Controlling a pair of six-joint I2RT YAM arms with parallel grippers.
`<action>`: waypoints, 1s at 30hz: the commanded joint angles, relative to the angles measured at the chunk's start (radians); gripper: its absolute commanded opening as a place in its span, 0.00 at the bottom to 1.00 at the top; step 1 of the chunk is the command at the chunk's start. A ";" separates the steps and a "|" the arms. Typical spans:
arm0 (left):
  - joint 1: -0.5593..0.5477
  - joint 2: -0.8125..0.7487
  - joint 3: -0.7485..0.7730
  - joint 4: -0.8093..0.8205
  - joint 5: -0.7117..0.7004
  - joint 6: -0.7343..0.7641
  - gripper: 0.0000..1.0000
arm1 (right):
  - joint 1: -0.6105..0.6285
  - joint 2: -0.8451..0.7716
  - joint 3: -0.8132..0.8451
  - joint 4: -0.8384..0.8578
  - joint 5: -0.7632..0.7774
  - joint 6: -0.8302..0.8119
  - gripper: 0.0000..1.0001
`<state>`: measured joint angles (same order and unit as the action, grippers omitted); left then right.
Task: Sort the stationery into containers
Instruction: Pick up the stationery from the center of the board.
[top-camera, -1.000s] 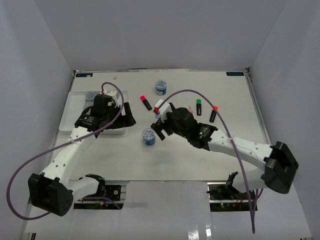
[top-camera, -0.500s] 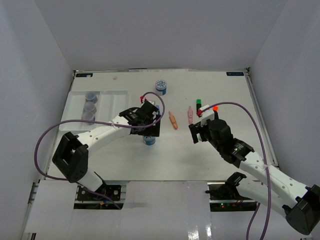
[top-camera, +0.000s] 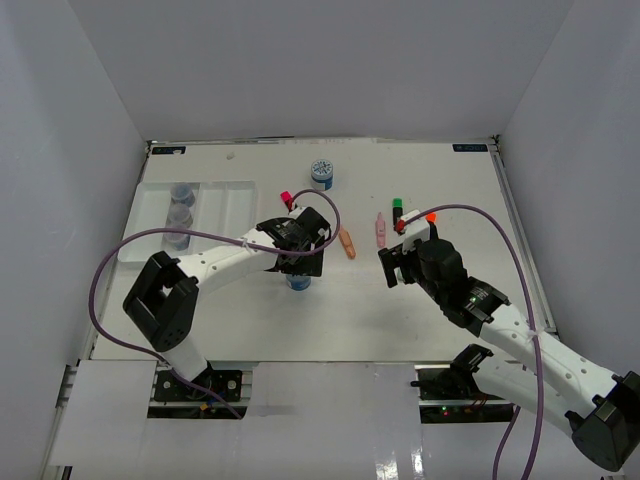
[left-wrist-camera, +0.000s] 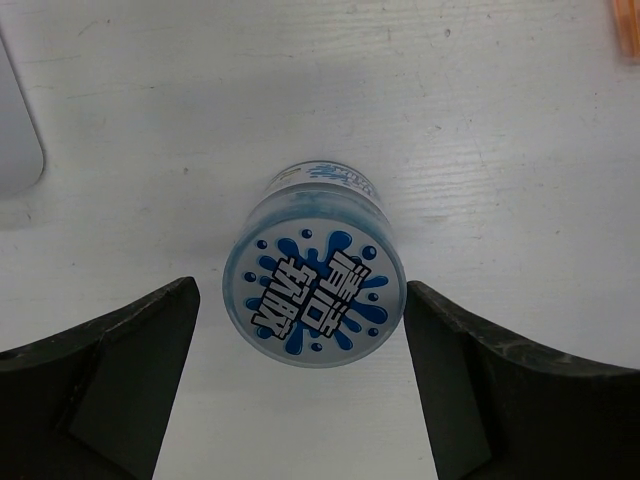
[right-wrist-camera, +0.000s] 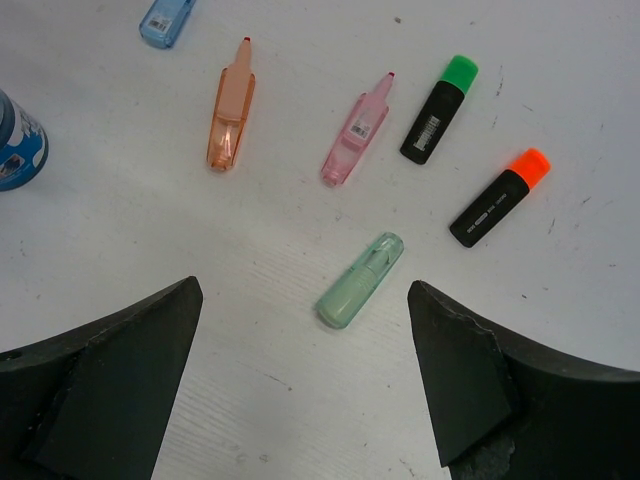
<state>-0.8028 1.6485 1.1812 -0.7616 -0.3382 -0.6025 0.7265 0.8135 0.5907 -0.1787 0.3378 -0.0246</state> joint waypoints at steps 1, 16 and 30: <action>-0.001 0.002 0.023 0.022 -0.001 -0.008 0.93 | -0.004 0.000 0.009 0.018 0.003 0.014 0.90; 0.001 -0.013 0.021 0.033 0.018 -0.028 0.56 | -0.004 -0.008 0.008 0.013 -0.003 0.014 0.90; 0.564 -0.210 0.167 -0.053 -0.013 0.115 0.47 | -0.004 -0.040 0.026 -0.001 -0.167 0.046 0.90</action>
<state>-0.3489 1.5188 1.2606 -0.8097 -0.3290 -0.5560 0.7265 0.7937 0.5907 -0.1848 0.2348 -0.0017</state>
